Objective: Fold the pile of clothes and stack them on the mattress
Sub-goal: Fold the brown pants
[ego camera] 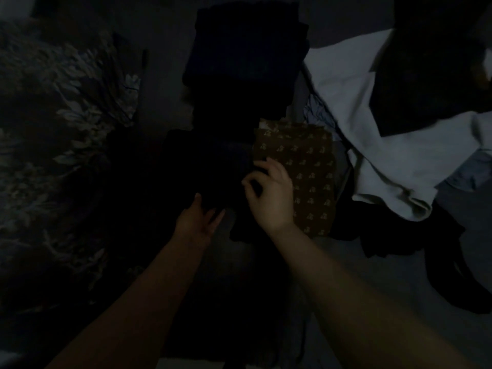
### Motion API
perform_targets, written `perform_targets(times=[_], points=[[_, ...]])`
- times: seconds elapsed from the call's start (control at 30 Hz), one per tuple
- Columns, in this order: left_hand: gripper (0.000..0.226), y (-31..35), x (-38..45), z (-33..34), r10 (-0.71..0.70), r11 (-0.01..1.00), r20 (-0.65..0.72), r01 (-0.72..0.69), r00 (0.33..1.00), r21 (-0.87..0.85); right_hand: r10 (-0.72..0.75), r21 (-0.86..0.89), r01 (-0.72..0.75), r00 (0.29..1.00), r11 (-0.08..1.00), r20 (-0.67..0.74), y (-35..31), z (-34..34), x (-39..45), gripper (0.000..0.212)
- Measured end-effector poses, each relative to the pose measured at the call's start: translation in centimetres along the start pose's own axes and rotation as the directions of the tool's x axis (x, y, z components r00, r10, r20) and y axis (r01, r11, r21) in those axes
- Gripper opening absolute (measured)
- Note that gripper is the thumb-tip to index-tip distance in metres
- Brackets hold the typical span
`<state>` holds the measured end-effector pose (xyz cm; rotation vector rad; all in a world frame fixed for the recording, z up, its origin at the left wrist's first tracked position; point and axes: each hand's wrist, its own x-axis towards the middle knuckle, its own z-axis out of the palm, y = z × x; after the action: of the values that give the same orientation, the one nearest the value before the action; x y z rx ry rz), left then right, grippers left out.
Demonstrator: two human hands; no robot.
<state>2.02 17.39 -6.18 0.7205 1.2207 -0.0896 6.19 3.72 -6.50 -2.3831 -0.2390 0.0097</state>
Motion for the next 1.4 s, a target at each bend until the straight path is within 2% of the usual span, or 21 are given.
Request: perform_targets(times=[0.07,0.13,0.17,0.27,0.33,0.47,0.53,0.6,0.67,0.7,0.73,0.77,0.87,0.97,1.0,1.07,1.13,1.17,1.23,1.33,1.4], points=[[0.03,-1.0,-0.5,0.3,0.1,0.981,-0.144,-0.074,0.985,0.177,0.042,-0.039,-0.047,0.992,0.998,-0.12,1.5,-1.7,-0.8,0.008],[0.033,-2.4,-1.7,0.8,0.314,0.875,-0.225,-0.189,0.922,0.447,0.079,-0.103,-0.096,0.985,0.99,-0.152,3.1,-3.3,-1.5,0.011],[0.032,-3.2,-2.6,1.4,0.406,0.785,-0.163,-0.252,0.899,0.565,0.083,-0.137,-0.105,0.985,0.985,-0.153,3.9,-4.1,-1.9,0.012],[0.002,-6.4,-6.1,3.7,0.537,0.524,0.161,-0.477,0.828,0.706,0.096,-0.193,-0.117,0.989,0.974,-0.114,5.9,-6.4,-3.4,0.009],[0.007,-8.6,-7.7,5.6,0.548,0.349,0.346,-0.585,0.761,0.732,0.111,-0.219,-0.123,0.992,0.968,-0.066,7.5,-7.7,-4.4,0.005],[0.017,-12.5,-8.8,8.5,0.394,0.232,0.522,-0.632,0.756,0.74,0.227,0.007,-0.229,0.97,0.973,0.081,10.2,-9.6,-5.6,0.011],[0.01,-13.8,-8.9,9.6,0.364,0.167,0.558,-0.641,0.746,0.749,0.321,0.114,-0.315,0.947,0.942,-0.032,11.7,-11.1,-5.9,0.012],[0.012,-14.6,-8.7,10.5,0.368,0.086,0.571,-0.638,0.734,0.765,0.411,0.133,-0.39,0.875,0.911,-0.256,13.9,-13.1,-6.0,0.023],[0.017,-15.3,-8.6,11.3,0.379,0.008,0.572,-0.62,0.728,0.784,0.543,0.164,-0.53,0.717,0.832,-0.437,16.6,-15.9,-5.5,0.047],[0.019,-15.8,-8.6,11.6,0.38,-0.022,0.578,-0.618,0.722,0.786,0.646,0.234,-0.615,0.625,0.753,-0.437,18.0,-17.2,-5.1,0.061],[0.02,-16.4,-8.6,12.0,0.372,-0.036,0.582,-0.616,0.723,0.787,0.747,0.312,-0.684,0.554,0.66,-0.367,19.2,-18.3,-4.6,0.071],[0.02,-17.0,-8.7,12.4,0.362,-0.042,0.587,-0.617,0.724,0.786,0.809,0.382,-0.713,0.529,0.588,-0.257,20.5,-19.1,-3.9,0.076],[0.019,-19.2,-9.4,13.7,0.317,-0.025,0.578,-0.603,0.752,0.798,0.763,0.532,-0.651,0.646,0.541,0.013,22.5,-20.9,-1.4,0.058],[0.02,-21.0,-10.0,15.1,0.27,0.024,0.543,-0.569,0.795,0.822,0.79,0.643,-0.661,0.597,0.386,0.139,23.7,-22.2,1.0,0.042],[0.022,-21.4,-10.1,15.5,0.248,0.047,0.531,-0.558,0.81,0.829,0.766,0.604,-0.685,0.617,0.408,0.181,24.2,-22.5,1.2,0.036],[0.025,-22.1,-10.5,16.5,0.225,0.069,0.52,-0.546,0.824,0.835,0.657,0.376,-0.715,0.695,0.589,0.291,25.0,-22.7,1.0,0.038],[0.028,-22.6,-11.4,17.9,0.246,0.078,0.523,-0.554,0.816,0.829,0.539,0.102,-0.605,0.764,0.79,0.355,25.5,-22.8,0.0,0.038],[0.029,-22.9,-11.9,18.8,0.262,0.098,0.518,-0.557,0.814,0.825,0.495,0.058,-0.546,0.795,0.836,0.351,25.6,-23.0,-0.4,0.03],[0.032,-23.3,-12.8,20.6,0.313,0.15,0.495,-0.557,0.81,0.817,0.441,0.111,-0.495,0.84,0.862,0.316,25.0,-23.7,-1.2,0.023],[0.037,-23.7,-13.6,22.8,0.382,0.261,0.448,-0.559,0.808,0.787,0.365,0.22,-0.449,0.869,0.866,0.335,23.1,-25.2,-2.8,0.029],[0.044,-23.8,-13.9,23.8,0.338,0.381,0.397,-0.51,0.853,0.771,0.31,0.246,-0.413,0.877,0.877,0.367,21.5,-26.1,-4.9,0.028]])
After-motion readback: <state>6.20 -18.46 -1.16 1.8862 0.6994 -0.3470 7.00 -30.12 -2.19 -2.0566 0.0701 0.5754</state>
